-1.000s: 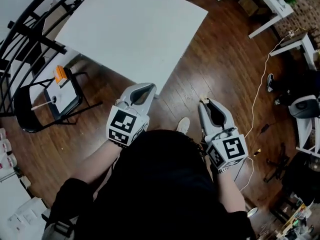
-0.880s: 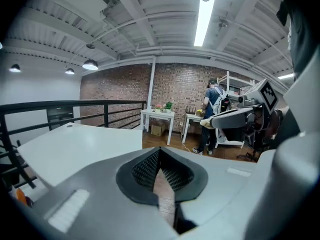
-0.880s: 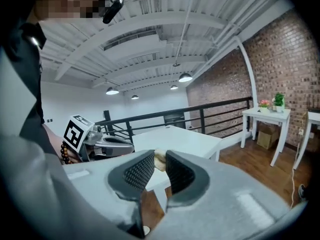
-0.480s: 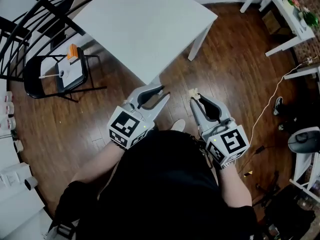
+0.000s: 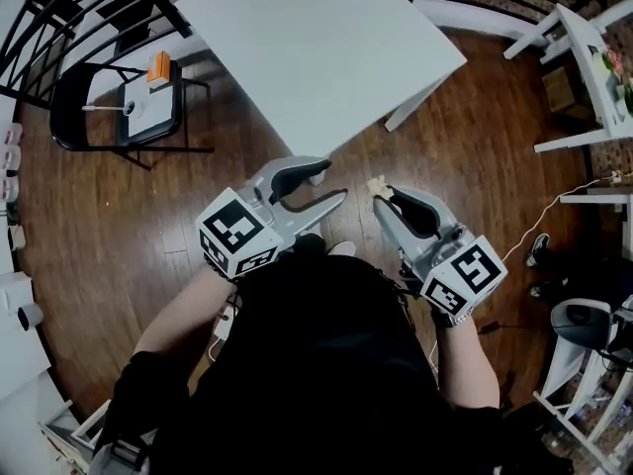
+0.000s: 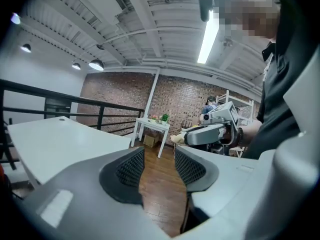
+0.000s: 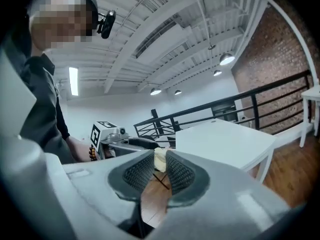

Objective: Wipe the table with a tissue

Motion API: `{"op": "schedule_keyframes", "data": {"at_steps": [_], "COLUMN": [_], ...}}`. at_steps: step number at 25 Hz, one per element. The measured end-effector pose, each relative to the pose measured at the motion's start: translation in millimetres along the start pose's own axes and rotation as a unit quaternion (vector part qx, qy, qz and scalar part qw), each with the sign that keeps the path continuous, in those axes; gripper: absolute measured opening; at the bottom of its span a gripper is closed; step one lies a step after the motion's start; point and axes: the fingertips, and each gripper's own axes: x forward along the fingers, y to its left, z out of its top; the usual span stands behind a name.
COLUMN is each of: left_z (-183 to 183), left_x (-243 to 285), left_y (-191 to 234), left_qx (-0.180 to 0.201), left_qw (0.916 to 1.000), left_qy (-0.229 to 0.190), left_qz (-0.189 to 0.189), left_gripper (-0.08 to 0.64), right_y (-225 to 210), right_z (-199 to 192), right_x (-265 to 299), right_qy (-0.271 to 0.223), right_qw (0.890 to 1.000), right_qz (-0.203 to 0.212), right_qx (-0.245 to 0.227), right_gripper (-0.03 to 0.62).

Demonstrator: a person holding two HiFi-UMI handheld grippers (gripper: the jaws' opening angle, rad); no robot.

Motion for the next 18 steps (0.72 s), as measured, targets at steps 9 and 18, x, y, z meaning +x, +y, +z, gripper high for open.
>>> {"op": "schedule_keyframes", "data": {"at_steps": [9, 18], "left_z": [7.5, 7.6], "left_x": [-3.9, -16.7], "left_y": [16.5, 49.0], "left_qx": [0.108, 0.144], "left_qw": [0.9925, 0.9878], "left_qy": [0.017, 0.025], "left_qz": [-0.054, -0.055], "left_gripper": [0.225, 0.206], "right_y": [-3.1, -1.1], "right_z": [12.0, 17.3], "right_x": [55.8, 102.5], "right_qy": [0.046, 0.067], "right_qw": [0.994, 0.985], "right_qz": [0.085, 0.126], "right_qx": [0.047, 0.098], "right_gripper": [0.058, 0.058]}}
